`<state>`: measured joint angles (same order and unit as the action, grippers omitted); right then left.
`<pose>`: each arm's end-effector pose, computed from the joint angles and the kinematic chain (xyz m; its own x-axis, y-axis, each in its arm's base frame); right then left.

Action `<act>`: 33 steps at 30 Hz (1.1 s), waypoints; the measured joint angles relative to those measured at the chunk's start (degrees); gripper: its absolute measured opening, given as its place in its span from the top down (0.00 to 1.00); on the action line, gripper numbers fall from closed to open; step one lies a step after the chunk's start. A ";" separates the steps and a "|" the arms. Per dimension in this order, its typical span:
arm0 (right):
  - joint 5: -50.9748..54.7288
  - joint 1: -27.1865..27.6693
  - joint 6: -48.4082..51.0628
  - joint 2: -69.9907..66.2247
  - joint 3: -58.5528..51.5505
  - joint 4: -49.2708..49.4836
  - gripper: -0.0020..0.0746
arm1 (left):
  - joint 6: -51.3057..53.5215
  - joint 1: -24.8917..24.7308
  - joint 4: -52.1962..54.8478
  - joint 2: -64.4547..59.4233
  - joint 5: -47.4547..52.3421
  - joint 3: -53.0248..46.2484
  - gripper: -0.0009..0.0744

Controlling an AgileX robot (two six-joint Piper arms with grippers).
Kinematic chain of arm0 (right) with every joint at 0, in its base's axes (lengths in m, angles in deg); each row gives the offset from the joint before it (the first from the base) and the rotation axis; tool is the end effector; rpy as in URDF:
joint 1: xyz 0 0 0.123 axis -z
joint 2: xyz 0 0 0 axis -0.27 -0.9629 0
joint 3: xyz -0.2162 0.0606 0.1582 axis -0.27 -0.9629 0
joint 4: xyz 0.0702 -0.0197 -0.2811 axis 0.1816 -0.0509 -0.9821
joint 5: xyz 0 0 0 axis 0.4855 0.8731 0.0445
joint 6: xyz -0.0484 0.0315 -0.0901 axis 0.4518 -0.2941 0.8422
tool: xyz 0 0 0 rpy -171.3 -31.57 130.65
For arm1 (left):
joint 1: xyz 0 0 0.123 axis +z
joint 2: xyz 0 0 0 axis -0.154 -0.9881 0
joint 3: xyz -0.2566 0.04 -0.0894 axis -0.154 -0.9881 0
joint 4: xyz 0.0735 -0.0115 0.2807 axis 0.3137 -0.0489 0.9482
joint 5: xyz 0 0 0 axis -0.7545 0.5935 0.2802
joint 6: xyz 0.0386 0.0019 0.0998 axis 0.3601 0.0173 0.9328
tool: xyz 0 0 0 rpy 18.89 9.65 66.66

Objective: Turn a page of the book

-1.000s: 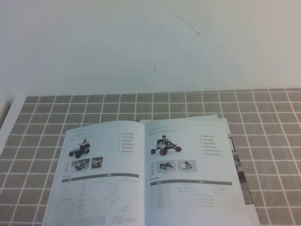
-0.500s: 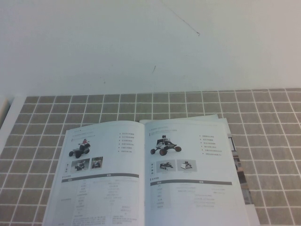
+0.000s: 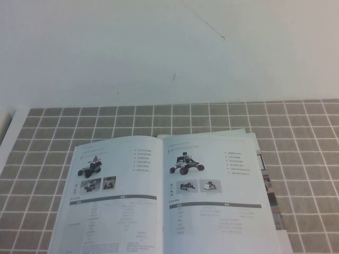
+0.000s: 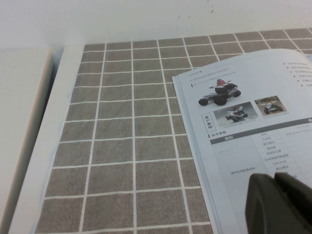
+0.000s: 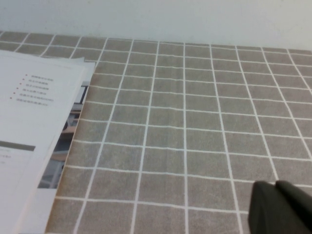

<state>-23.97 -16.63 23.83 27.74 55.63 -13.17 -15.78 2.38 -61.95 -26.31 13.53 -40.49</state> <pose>0.1187 0.0023 0.1709 -0.2545 -0.0884 -0.9630 -0.0409 0.9959 -0.0806 0.1181 -0.0135 0.1750 -0.2411 -0.0516 -0.9691 0.0942 0.9926 -0.0763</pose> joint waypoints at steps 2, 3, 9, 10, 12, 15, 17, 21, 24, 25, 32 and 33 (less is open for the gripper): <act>0.00 0.00 -1.15 0.00 0.00 0.00 0.98 | 0.00 0.00 0.00 0.00 0.00 0.00 0.99; 0.00 0.00 -1.47 0.00 0.00 0.00 0.98 | 0.00 0.00 0.00 0.00 0.00 0.00 0.99; 0.10 0.00 -2.05 0.00 0.02 0.00 0.98 | 0.00 0.00 0.00 0.00 0.00 0.00 0.99; 0.10 0.00 -2.05 0.00 0.02 0.00 0.98 | 0.00 0.00 0.00 0.00 0.00 0.00 0.99; 0.10 0.00 -2.05 0.00 0.02 0.00 0.98 | 0.00 0.00 0.00 0.00 0.00 0.00 0.99; 0.10 0.00 -2.05 0.00 0.02 0.00 0.98 | 0.00 0.00 0.00 0.00 0.00 0.00 0.99; 0.10 0.00 -2.05 0.00 0.02 0.00 0.98 | 0.00 0.00 0.00 0.00 0.00 0.00 0.99; 0.10 0.00 -2.05 0.00 0.02 0.00 0.98 | 0.00 0.00 0.00 0.00 0.00 0.00 0.99; 0.10 0.00 -2.05 0.00 0.02 0.00 0.98 | 0.00 0.00 0.00 0.00 0.00 0.00 0.99; 0.10 0.00 -2.05 0.00 0.02 0.00 0.98 | 0.00 0.00 0.00 0.00 0.00 0.00 0.99; 0.10 0.00 -2.05 0.00 0.02 0.00 0.98 | 0.00 0.00 0.00 0.00 0.00 0.00 0.99; 0.10 0.00 -2.05 0.00 0.02 -0.11 0.98 | 0.00 0.00 0.00 0.00 0.00 0.00 0.99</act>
<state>-23.87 -16.63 21.77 27.74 55.65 -13.28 -15.78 2.38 -61.95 -26.31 13.53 -40.49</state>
